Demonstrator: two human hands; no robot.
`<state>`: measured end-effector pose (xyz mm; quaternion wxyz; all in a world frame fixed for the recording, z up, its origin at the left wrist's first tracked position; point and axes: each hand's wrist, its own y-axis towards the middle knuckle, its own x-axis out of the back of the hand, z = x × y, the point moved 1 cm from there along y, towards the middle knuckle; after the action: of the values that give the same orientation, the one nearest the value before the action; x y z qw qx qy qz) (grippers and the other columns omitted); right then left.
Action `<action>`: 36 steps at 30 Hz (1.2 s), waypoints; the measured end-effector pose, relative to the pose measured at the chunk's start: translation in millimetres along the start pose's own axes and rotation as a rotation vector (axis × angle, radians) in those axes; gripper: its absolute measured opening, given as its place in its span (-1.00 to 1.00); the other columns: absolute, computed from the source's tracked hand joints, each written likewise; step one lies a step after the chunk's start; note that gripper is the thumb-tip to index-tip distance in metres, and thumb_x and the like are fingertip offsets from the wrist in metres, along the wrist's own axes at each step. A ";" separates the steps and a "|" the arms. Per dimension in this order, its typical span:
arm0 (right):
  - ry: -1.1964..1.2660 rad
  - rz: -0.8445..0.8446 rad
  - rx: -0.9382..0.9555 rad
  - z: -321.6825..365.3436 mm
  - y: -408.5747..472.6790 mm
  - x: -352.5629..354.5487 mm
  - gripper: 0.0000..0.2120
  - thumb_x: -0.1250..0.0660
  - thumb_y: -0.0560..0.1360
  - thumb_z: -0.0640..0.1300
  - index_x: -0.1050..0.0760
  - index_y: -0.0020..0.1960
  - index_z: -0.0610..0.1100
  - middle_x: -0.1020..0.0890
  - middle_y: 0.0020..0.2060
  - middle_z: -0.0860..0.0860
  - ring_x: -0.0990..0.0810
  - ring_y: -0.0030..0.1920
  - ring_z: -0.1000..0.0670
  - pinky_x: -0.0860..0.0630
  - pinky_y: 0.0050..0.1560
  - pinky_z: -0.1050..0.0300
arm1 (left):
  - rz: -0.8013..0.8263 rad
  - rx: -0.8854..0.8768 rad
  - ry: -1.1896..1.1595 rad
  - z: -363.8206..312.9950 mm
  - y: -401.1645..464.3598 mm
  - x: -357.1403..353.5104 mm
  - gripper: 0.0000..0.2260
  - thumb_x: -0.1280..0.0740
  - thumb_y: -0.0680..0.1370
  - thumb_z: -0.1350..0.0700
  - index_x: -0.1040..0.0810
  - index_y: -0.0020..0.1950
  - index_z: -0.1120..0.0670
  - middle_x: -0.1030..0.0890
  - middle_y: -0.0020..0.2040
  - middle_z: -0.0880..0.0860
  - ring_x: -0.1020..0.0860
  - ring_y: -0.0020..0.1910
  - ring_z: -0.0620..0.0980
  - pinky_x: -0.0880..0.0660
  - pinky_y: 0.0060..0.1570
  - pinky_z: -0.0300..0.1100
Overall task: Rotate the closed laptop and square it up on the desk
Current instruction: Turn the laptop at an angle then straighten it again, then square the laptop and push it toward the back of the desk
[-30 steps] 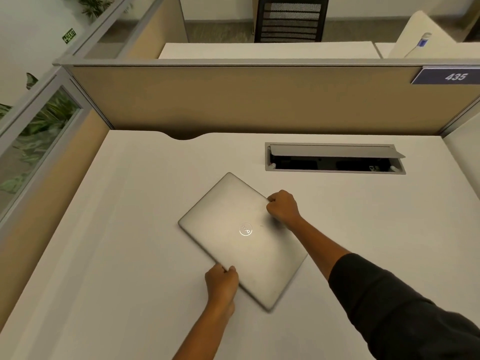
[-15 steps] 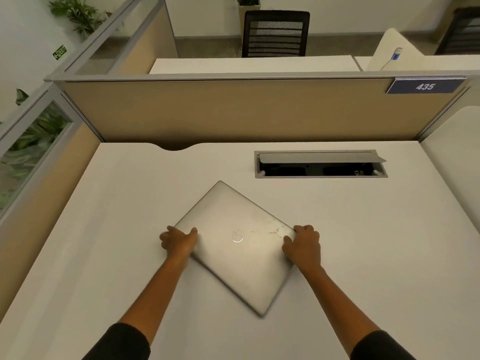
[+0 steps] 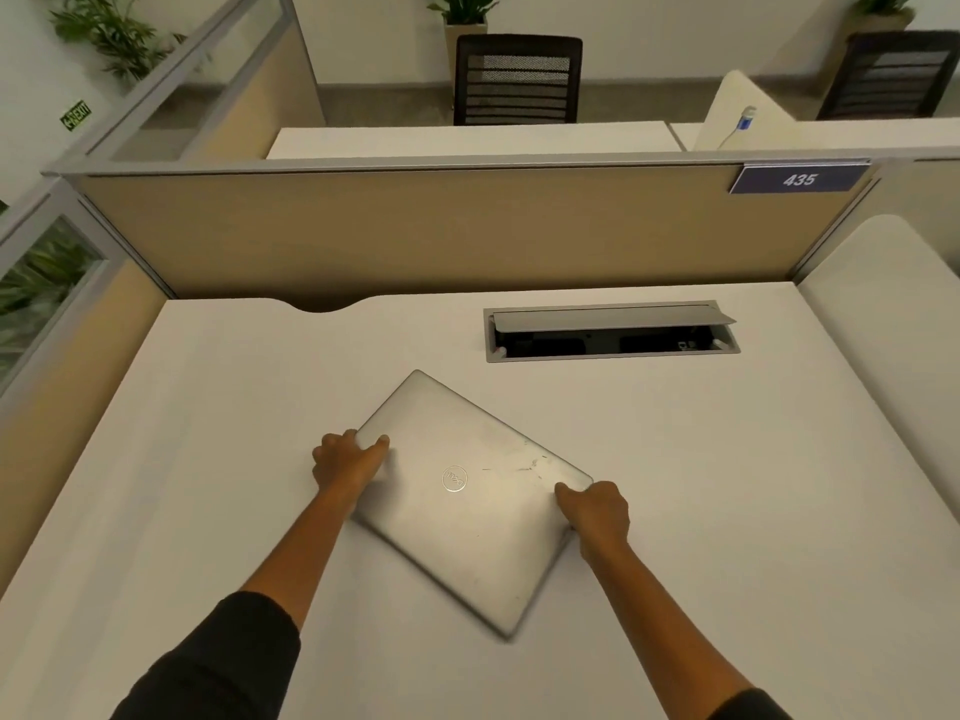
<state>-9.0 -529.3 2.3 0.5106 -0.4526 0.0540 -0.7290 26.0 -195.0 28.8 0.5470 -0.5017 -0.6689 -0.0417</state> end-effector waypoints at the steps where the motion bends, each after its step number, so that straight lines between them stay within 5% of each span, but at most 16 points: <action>1: 0.026 -0.010 -0.023 3.7 1.5 0.1 -0.71 -0.44 0.45 -0.03 -0.40 -0.23 -0.18 -0.56 -0.30 -0.03 -0.56 -0.26 -0.07 -0.53 -0.13 0.06 | -0.004 0.003 -0.005 -0.3 0.1 -0.7 -0.34 -0.28 0.66 -0.24 -0.40 0.65 0.13 -0.39 0.59 0.23 -0.33 0.60 0.30 -0.41 0.53 0.17; 8: 0.024 -0.035 -0.015 22.2 16.1 8.9 -0.79 -0.39 0.39 -0.13 -0.37 -0.28 -0.17 -0.52 -0.36 -0.03 -0.49 -0.37 -0.04 -0.40 -0.28 0.15 | -0.030 0.029 -0.062 9.7 -7.1 -10.5 -0.29 -0.21 0.64 -0.34 -0.46 0.60 0.14 -0.43 0.57 0.21 -0.35 0.56 0.29 -0.40 0.51 0.19; 15: 0.034 -0.097 0.077 53.4 42.1 24.5 -0.82 -0.39 0.43 -0.17 -0.44 -0.23 -0.24 -0.55 -0.30 -0.08 -0.50 -0.34 -0.06 -0.43 -0.23 0.13 | -0.028 0.066 -0.215 22.4 -34.7 -35.6 -0.27 -0.24 0.61 -0.38 -0.54 0.52 0.16 -0.52 0.50 0.21 -0.44 0.50 0.29 -0.46 0.46 0.27; 20: 0.024 -0.122 0.158 67.4 55.8 28.7 -0.65 -0.36 0.48 -0.20 -0.27 -0.37 -0.17 -0.41 -0.41 -0.04 -0.36 -0.41 -0.01 -0.36 -0.25 0.12 | -0.034 0.094 -0.323 24.7 -57.9 -50.3 -0.25 -0.27 0.59 -0.39 -0.52 0.55 0.16 -0.51 0.52 0.18 -0.44 0.51 0.26 -0.45 0.47 0.27; 24: -0.039 -0.129 0.212 67.7 60.1 30.7 -0.70 -0.32 0.51 -0.21 -0.31 -0.33 -0.23 -0.39 -0.39 -0.08 -0.34 -0.37 -0.05 -0.34 -0.22 0.08 | -0.011 0.136 -0.410 29.2 -70.7 -60.3 -0.25 -0.30 0.59 -0.38 -0.52 0.53 0.19 -0.51 0.51 0.18 -0.44 0.51 0.25 -0.48 0.45 0.27; 29: -0.044 -0.123 0.276 46.6 55.6 36.4 -0.72 -0.31 0.54 -0.21 -0.31 -0.29 -0.19 -0.37 -0.39 -0.08 -0.30 -0.36 -0.06 -0.25 -0.31 0.09 | 0.047 0.081 -0.547 39.7 -65.6 -50.7 -0.53 -0.36 0.61 -0.23 -0.61 -0.08 0.20 -0.59 -0.05 0.18 -0.56 0.10 0.24 -0.48 0.04 0.01; 32: -0.084 -0.124 0.290 22.7 46.4 36.2 -0.70 -0.34 0.53 -0.18 -0.29 -0.30 -0.16 -0.40 -0.38 -0.07 -0.35 -0.36 -0.07 -0.27 -0.33 0.10 | 0.061 0.057 -0.576 39.0 -58.6 -44.1 -0.50 -0.41 0.64 -0.12 -0.58 0.48 0.15 -0.59 0.44 0.16 -0.55 0.44 0.21 -0.51 0.39 0.07; 36: -0.155 -0.074 0.283 3.8 34.9 29.7 -0.77 -0.35 0.55 -0.07 -0.52 -0.13 -0.26 -0.58 -0.15 -0.14 -0.58 -0.15 -0.18 -0.44 -0.15 0.09 | 0.117 0.066 -0.694 27.5 -48.8 -41.2 -0.34 -0.45 0.63 -0.06 -0.37 0.67 0.13 -0.44 0.65 0.11 -0.43 0.61 0.15 -0.35 0.54 0.00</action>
<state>16.0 -567.9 3.6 0.5445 -0.4328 -0.1056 -0.7106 -32.2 -228.2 10.1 0.3047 -0.5053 -0.7861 0.1841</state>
